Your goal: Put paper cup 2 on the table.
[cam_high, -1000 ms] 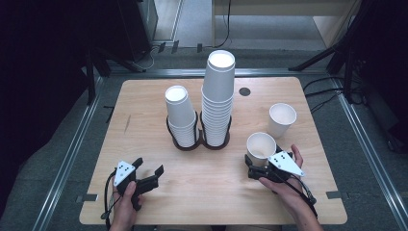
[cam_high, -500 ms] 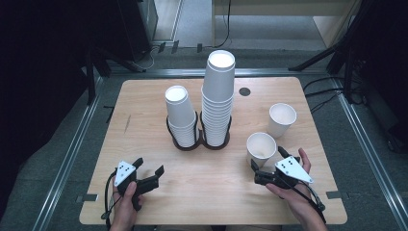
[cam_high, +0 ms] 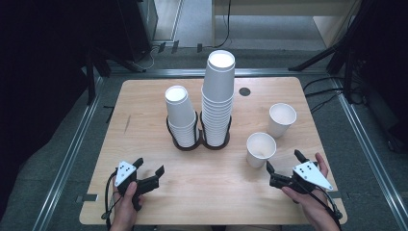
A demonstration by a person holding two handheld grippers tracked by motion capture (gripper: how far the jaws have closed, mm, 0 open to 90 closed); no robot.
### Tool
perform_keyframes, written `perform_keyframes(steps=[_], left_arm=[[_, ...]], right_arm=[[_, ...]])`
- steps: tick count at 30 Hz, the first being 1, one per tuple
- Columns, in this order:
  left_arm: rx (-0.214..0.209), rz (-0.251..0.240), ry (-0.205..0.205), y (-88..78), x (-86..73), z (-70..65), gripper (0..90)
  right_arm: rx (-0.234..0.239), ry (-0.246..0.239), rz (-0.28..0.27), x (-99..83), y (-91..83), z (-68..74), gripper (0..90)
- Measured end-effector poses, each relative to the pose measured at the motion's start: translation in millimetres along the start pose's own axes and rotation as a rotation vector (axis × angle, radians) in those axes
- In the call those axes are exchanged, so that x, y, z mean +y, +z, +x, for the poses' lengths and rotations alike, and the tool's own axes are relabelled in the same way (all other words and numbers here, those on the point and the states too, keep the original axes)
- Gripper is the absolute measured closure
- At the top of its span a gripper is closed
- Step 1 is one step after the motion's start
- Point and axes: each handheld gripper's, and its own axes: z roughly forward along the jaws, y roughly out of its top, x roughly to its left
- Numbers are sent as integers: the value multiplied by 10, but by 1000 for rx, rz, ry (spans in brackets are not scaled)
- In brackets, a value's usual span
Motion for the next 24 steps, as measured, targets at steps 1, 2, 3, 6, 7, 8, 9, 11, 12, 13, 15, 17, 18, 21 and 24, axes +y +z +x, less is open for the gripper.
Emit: perform_keyframes(steps=[1, 2, 3, 6, 7, 8, 9, 11, 12, 13, 15, 17, 18, 21, 24], left_arm=[[0, 1, -1, -1, 0, 0, 93], [0, 0, 0, 0, 0, 0, 93], [0, 0, 1, 0, 0, 0, 93], [1, 1, 3, -1, 0, -2, 93], [1, 2, 4, -2, 0, -2, 93], [1, 2, 4, -2, 0, -2, 93], [1, 2, 4, -2, 0, -1, 93], [1, 2, 2, 0, 0, -1, 93], [1, 2, 3, -1, 0, -1, 93], [1, 2, 2, 0, 0, -1, 93], [1, 1, 3, 0, 0, -1, 93], [2, 3, 4, 0, 0, -2, 93], [2, 3, 6, 0, 1, -3, 93], [4, 4, 7, 2, 1, -6, 93], [3, 5, 7, 3, 2, -4, 93]], right_arm=[[-2, 0, 0, -4, -9, -20, 0], [-10, 4, 2, -10, -25, -48, 0], [-16, 3, 0, -17, -34, -73, 0], [-42, 15, -2, -20, -48, -151, 0], [-50, 16, -3, -23, -49, -169, 0], [-62, 8, -3, -34, -50, -199, 0], [-71, 2, 2, -44, -54, -217, 0], [-90, -2, 9, -74, -69, -268, 0], [-101, 0, 14, -93, -91, -308, 0], [-109, 1, 14, -99, -103, -329, 0], [-124, 7, 16, -110, -141, -391, 0], [-140, 16, 15, -118, -179, -452, 0], [-150, 21, 14, -123, -196, -482, 0], [-186, 39, 13, -130, -224, -574, 0], [-218, 51, 25, -155, -241, -651, 0]])
